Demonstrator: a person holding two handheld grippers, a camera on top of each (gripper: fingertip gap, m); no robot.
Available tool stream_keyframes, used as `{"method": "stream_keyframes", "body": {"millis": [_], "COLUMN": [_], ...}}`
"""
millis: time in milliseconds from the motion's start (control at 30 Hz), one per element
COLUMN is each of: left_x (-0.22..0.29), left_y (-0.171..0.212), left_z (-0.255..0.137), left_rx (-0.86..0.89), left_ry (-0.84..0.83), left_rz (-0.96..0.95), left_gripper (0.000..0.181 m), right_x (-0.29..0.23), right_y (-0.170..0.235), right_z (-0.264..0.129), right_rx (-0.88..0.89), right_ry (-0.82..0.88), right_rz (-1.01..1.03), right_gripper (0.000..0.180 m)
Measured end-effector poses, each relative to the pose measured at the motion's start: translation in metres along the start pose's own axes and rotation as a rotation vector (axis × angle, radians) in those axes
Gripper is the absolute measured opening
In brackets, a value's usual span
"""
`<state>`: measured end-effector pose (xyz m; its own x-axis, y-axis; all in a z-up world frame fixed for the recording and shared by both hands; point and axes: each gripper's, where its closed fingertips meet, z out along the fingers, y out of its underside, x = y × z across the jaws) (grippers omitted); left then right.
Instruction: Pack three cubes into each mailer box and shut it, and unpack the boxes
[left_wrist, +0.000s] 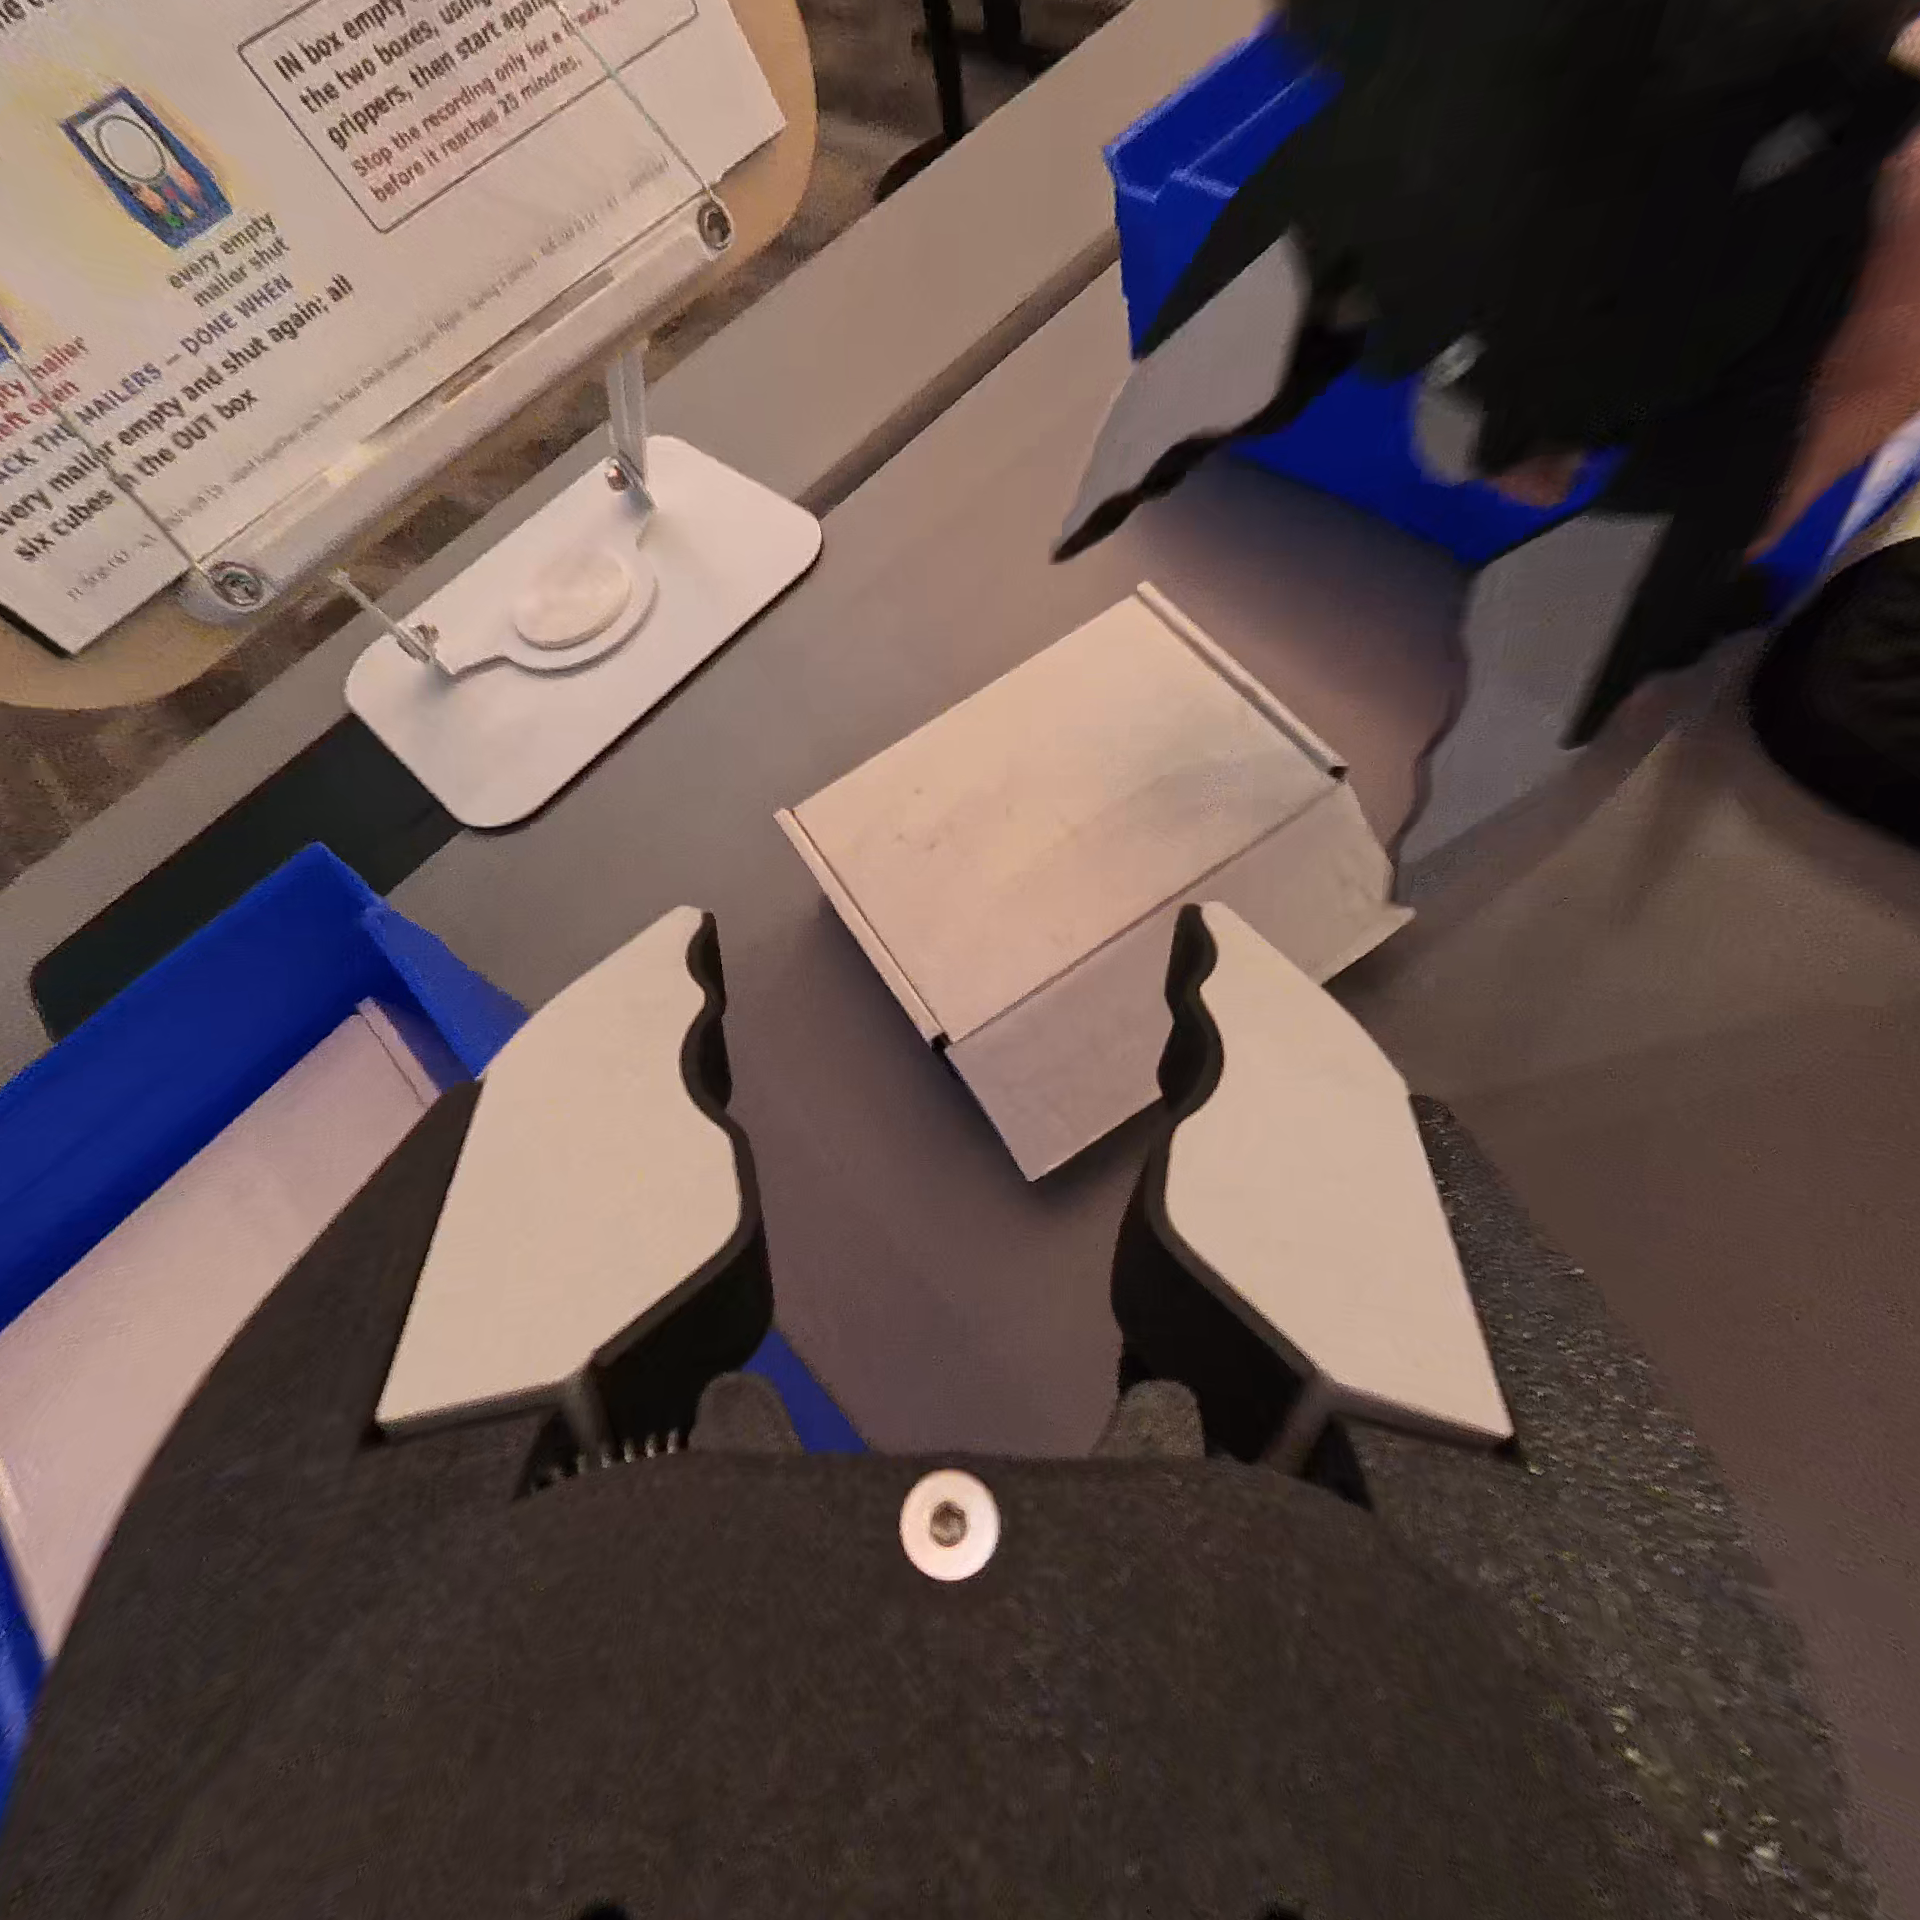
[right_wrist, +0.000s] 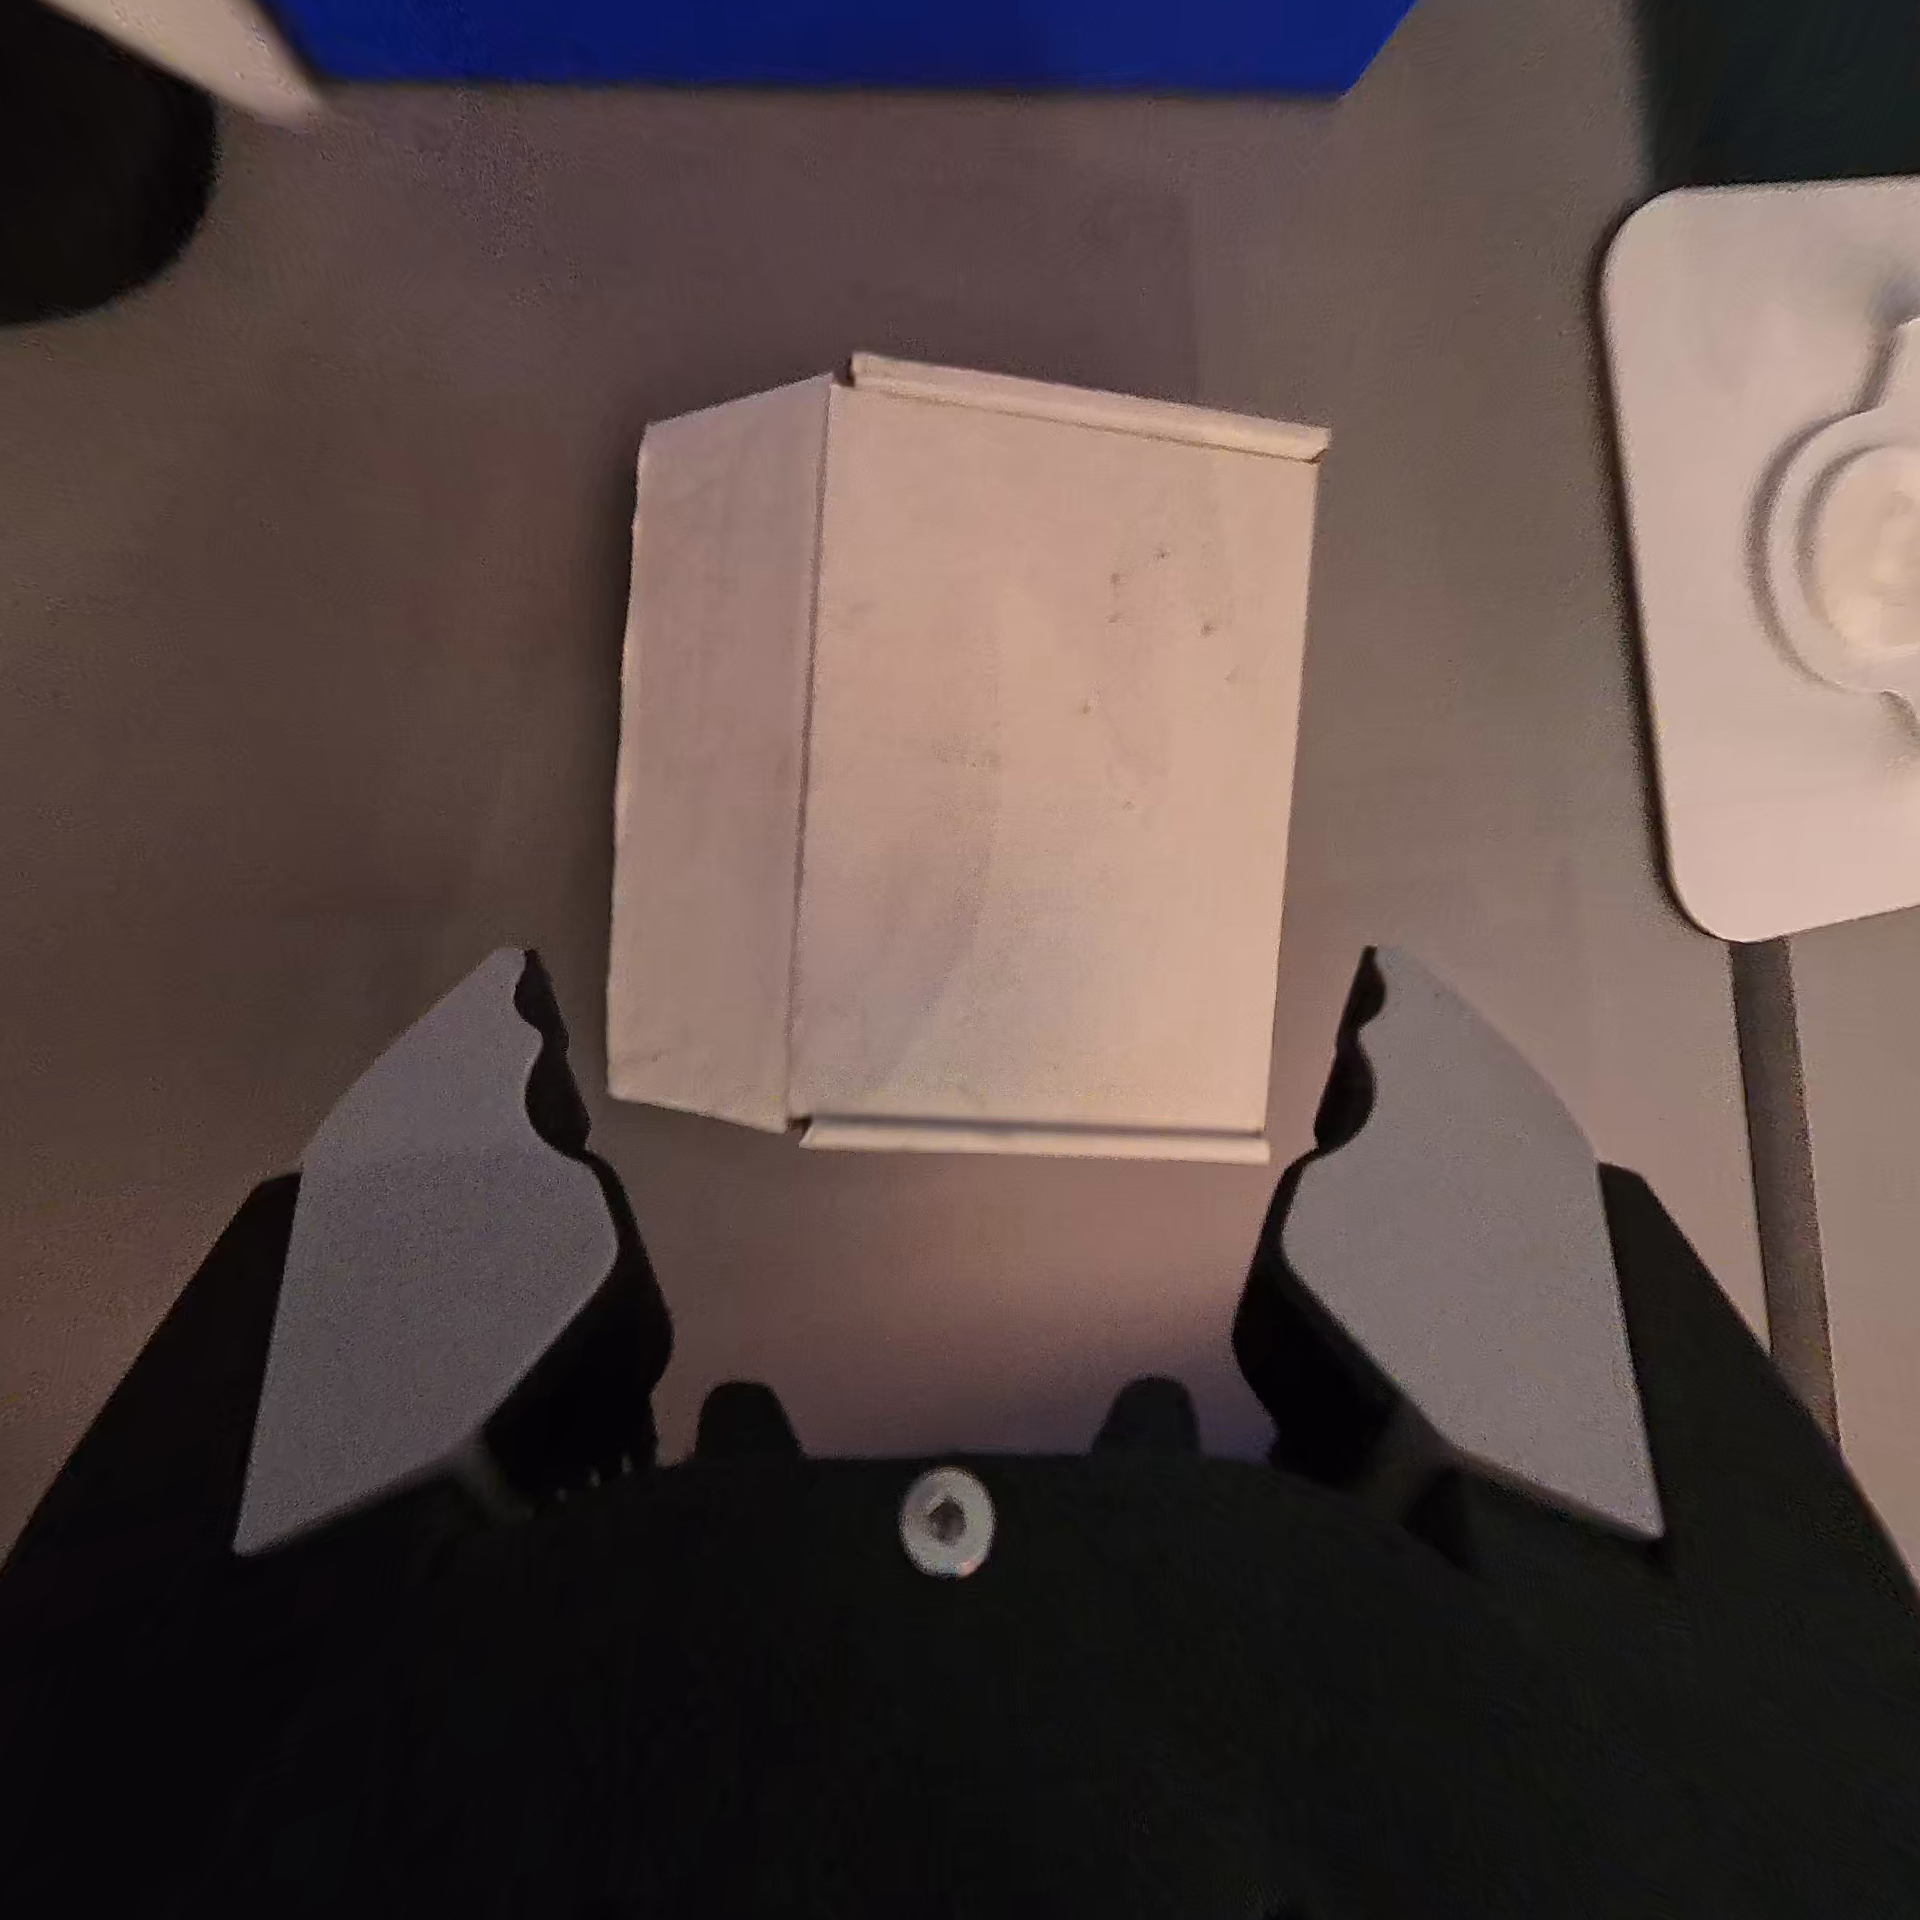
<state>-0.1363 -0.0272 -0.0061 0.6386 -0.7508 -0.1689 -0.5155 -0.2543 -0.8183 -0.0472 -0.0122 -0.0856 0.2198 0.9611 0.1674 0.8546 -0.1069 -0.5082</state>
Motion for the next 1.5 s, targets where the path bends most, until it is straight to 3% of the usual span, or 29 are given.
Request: {"method": "stream_keyframes", "body": {"millis": [133,233,333,433,533,600,667,800,1067,1300,1500], "left_x": [0.007,0.027,0.053,0.069,0.069,0.069,0.068,0.064,0.050,0.045,0.050], "left_y": [0.007,0.022,0.043,0.059,0.070,0.072,0.075,0.078,0.089,0.094,0.092], "left_z": [-0.008,-0.013,-0.005,0.017,0.038,0.047,0.052,0.057,0.069,0.071,0.065], "left_rx": [-0.009,-0.057,-0.093,-0.134,-0.184,-0.175,-0.158,-0.137,-0.174,-0.180,-0.154], "left_ry": [0.102,0.128,0.103,0.071,0.005,-0.031,-0.054,-0.056,-0.092,-0.058,-0.010], "left_rz": [-0.052,-0.055,-0.043,-0.097,-0.159,-0.191,-0.200,-0.215,-0.199,-0.166,-0.170], "left_gripper": [0.083,0.070,0.057,0.078,0.111,0.111,0.100,0.094,0.104,0.106,0.106], "right_x": [0.014,0.020,0.041,0.074,0.093,0.096,0.091,0.073,0.022,0.023,0.014], "right_y": [-0.007,-0.014,-0.019,-0.027,-0.010,-0.002,-0.005,0.006,0.018,0.008,0.021], "right_z": [0.022,0.023,0.022,0.024,0.037,0.043,0.040,0.034,0.028,0.015,0.020], "right_rx": [-0.108,-0.073,-0.005,0.081,-0.006,-0.054,-0.027,-0.074,-0.088,0.037,-0.020], "right_ry": [-0.040,-0.145,-0.151,-0.061,0.001,0.011,-0.012,-0.025,-0.252,-0.336,-0.380], "right_rz": [0.007,0.068,0.127,0.221,0.263,0.274,0.291,0.333,0.503,0.580,0.667], "right_gripper": [0.139,0.136,0.110,0.087,0.083,0.078,0.074,0.067,0.063,0.065,0.059]}}
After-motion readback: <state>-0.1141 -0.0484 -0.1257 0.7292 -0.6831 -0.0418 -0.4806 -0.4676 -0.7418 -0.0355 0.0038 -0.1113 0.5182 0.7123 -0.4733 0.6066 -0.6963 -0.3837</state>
